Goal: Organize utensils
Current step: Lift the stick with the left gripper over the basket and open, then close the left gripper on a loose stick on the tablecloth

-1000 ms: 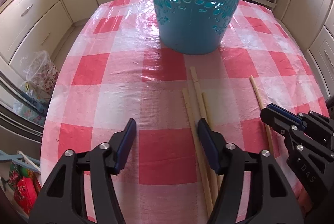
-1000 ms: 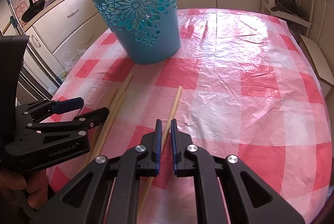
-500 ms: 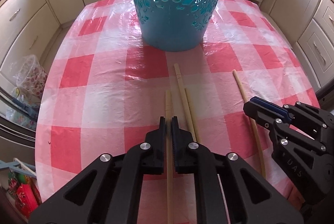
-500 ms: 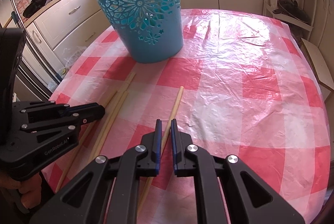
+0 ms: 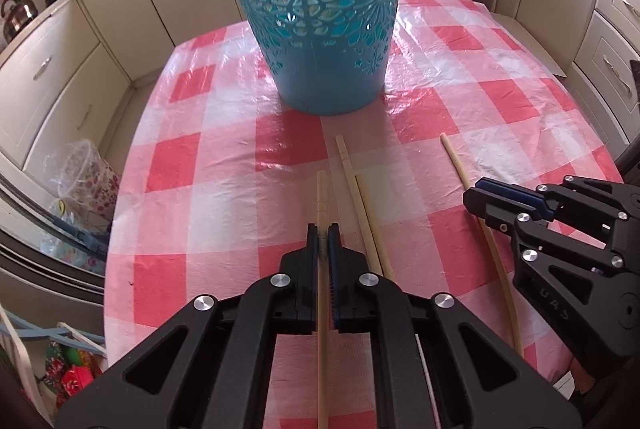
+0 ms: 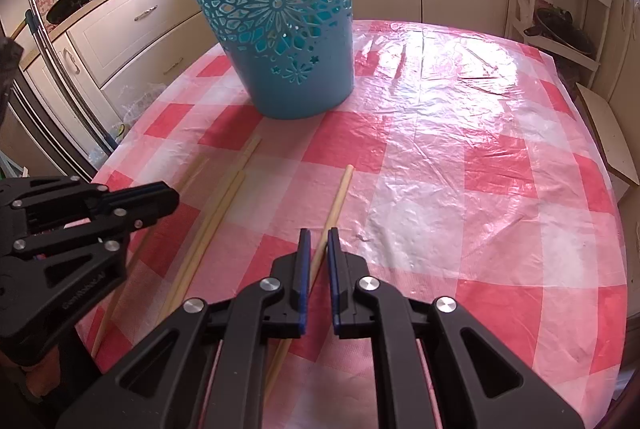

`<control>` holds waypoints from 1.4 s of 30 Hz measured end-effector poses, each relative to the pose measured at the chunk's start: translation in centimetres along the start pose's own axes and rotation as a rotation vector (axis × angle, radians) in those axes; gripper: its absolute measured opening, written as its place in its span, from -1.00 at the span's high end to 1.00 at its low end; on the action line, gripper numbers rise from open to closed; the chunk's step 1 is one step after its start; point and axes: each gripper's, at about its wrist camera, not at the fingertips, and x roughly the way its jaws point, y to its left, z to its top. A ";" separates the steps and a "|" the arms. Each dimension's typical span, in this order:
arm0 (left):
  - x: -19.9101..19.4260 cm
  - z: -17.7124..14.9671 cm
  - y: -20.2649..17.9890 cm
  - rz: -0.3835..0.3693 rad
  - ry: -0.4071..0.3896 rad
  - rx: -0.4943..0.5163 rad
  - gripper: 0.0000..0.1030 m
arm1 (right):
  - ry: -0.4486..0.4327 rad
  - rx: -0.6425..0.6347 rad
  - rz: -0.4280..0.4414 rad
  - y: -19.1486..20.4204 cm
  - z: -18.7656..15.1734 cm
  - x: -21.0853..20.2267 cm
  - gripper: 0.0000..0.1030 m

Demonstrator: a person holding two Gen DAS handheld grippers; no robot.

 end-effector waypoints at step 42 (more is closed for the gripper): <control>0.1 7.6 15.2 -0.023 -0.062 -0.416 0.88 | -0.006 -0.008 -0.003 0.5 0.0 0.0 0.68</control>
